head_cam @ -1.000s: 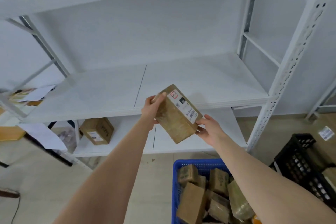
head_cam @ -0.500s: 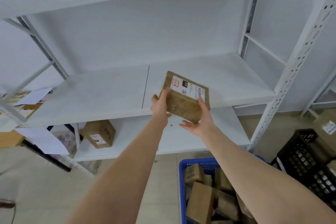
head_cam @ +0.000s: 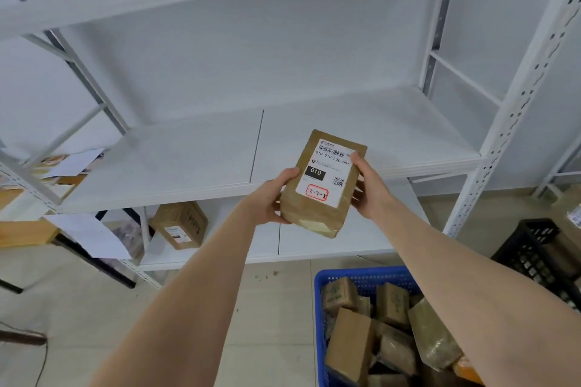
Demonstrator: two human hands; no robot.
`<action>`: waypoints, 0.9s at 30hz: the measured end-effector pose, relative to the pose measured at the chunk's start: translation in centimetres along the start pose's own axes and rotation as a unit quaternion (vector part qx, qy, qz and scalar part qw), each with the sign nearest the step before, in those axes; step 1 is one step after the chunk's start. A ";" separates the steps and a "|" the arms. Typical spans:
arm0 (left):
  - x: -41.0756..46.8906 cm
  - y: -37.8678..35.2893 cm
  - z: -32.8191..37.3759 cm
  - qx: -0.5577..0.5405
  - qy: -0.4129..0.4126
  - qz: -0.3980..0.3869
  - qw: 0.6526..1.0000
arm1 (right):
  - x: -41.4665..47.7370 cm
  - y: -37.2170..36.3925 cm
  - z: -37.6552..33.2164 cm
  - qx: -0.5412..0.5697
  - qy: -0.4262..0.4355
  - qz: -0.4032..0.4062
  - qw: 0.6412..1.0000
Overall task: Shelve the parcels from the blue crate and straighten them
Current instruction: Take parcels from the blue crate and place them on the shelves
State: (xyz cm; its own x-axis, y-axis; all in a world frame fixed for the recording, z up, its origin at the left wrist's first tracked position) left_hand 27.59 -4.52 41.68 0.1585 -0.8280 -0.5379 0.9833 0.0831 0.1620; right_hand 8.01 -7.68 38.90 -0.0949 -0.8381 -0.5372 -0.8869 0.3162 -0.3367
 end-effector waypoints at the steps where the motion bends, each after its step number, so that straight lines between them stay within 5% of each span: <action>1: -0.1 -0.1 0.1 -0.003 -0.008 0.021 1.000 | 0.0 -0.1 0.4 -0.032 -0.018 -0.018 0.999; 4: -0.2 -0.3 0.2 -0.042 -0.017 0.081 0.996 | -1.0 -0.3 2.7 -0.114 -0.102 -0.084 0.985; 7: -0.4 -0.2 0.5 -0.046 -0.028 0.117 0.992 | -1.9 -0.4 3.5 -0.063 -0.142 -0.109 0.982; 27: -3.4 0.3 5.9 -0.017 -0.195 0.162 0.967 | -3.2 -1.5 -0.5 -0.050 -0.018 -0.079 0.995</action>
State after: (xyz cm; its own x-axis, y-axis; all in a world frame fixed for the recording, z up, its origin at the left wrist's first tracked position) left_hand 26.86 -4.95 48.46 0.4198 -0.9009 -0.1098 0.8910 0.3861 0.2390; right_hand 9.38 -5.69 41.50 0.0646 -0.8569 -0.5115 -0.9301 0.1340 -0.3419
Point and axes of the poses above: each hand's wrist, its own x-axis towards the middle knuckle, its own y-axis out of the back of the hand, z = x × y, the point moved 6 cm from there along x, towards the middle knuckle, and after that the axes turned 12 degrees about z, right-handed, at the moved point
